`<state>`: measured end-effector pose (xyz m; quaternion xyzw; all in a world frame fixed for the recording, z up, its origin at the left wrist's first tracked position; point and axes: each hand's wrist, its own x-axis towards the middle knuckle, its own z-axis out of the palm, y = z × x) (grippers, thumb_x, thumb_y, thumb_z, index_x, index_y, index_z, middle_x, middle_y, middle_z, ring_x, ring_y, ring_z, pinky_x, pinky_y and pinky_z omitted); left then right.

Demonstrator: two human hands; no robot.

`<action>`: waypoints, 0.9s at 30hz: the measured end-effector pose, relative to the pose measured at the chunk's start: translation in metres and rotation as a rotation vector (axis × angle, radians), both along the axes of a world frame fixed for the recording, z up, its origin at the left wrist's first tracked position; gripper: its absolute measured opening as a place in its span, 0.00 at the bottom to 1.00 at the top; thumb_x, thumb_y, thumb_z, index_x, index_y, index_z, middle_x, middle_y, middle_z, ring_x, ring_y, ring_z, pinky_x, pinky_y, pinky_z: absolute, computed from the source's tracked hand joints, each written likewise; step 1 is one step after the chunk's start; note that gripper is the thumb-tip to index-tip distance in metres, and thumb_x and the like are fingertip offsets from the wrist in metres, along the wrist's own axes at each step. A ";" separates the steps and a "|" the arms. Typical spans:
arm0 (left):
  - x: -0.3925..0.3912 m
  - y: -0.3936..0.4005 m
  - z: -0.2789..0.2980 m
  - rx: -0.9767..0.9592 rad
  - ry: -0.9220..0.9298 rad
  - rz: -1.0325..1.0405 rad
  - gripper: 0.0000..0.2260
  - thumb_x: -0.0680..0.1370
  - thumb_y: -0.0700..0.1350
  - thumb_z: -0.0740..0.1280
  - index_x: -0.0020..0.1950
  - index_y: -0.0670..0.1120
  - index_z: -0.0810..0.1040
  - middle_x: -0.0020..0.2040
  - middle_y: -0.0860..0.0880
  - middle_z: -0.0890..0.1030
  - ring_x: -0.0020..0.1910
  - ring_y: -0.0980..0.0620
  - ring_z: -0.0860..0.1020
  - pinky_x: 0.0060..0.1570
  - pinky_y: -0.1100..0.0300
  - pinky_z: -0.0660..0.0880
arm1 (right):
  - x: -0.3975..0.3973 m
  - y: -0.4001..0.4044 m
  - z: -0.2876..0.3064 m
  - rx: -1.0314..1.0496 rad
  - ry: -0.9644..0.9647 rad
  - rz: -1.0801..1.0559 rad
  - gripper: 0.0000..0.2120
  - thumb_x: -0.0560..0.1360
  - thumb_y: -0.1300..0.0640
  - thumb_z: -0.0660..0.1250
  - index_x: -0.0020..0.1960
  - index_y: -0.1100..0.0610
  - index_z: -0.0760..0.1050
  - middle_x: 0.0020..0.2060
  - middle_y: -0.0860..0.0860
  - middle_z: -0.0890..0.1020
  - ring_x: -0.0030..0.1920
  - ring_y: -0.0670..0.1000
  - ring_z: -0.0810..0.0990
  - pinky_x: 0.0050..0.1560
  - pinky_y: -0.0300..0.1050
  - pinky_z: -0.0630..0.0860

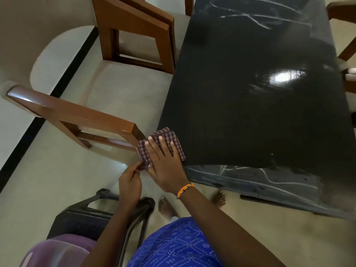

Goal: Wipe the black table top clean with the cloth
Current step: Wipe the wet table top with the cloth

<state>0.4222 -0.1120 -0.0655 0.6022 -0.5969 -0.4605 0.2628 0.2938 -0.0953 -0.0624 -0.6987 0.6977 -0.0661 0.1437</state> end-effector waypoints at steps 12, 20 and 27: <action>-0.001 -0.007 0.004 0.277 0.220 0.099 0.12 0.78 0.35 0.59 0.57 0.44 0.78 0.52 0.46 0.81 0.53 0.49 0.79 0.53 0.56 0.76 | -0.138 0.117 0.012 0.041 0.114 -0.529 0.33 0.73 0.45 0.49 0.76 0.54 0.53 0.76 0.53 0.59 0.76 0.55 0.56 0.72 0.57 0.57; 0.005 -0.006 0.008 0.382 0.322 0.189 0.11 0.77 0.33 0.59 0.52 0.42 0.80 0.50 0.40 0.82 0.51 0.46 0.81 0.52 0.57 0.77 | -0.118 0.097 0.009 -0.044 0.048 -0.436 0.36 0.71 0.44 0.57 0.74 0.61 0.57 0.74 0.59 0.59 0.76 0.60 0.52 0.76 0.57 0.49; 0.003 0.001 0.012 0.371 0.314 0.215 0.13 0.77 0.33 0.57 0.54 0.42 0.79 0.51 0.43 0.82 0.50 0.50 0.81 0.49 0.62 0.76 | -0.006 0.028 0.002 -0.011 -0.052 -0.019 0.36 0.74 0.47 0.56 0.77 0.57 0.46 0.77 0.57 0.50 0.77 0.57 0.43 0.76 0.57 0.42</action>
